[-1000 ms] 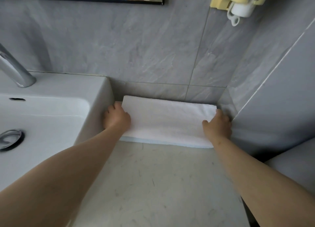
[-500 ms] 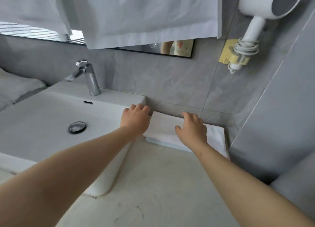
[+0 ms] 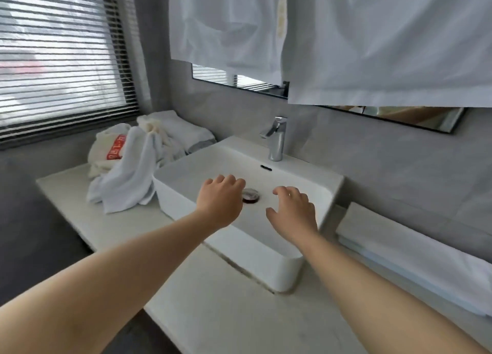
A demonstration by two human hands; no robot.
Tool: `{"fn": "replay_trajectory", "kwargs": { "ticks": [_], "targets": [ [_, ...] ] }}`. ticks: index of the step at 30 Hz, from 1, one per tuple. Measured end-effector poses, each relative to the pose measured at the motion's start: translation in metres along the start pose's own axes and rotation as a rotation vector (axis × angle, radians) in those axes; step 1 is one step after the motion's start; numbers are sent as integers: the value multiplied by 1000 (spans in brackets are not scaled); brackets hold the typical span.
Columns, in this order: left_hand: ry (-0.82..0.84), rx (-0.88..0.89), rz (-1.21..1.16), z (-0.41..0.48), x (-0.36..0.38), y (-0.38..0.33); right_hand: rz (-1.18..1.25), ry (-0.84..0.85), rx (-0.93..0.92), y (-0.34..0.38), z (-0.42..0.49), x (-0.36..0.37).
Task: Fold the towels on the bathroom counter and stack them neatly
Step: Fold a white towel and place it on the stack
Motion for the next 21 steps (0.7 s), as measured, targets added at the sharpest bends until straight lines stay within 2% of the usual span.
{"fn": "replay_trajectory", "kwargs": {
  "ticks": [11,21],
  "targets": [
    [63,-236,60,-108,-11,255,56,162,-189,247,7,124],
    [108,-373,38,-118,14,380,42,241,-241,346,58,184]
  ]
}}
Point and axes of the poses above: each hand's wrist, its own z-axis towards the middle knuckle, its own x-axis out of the palm, y = z × x, the point moved 10 cm from there along z, towards the middle knuckle, and after that the axes turned 4 degrees about x, right-handed, at the moved point
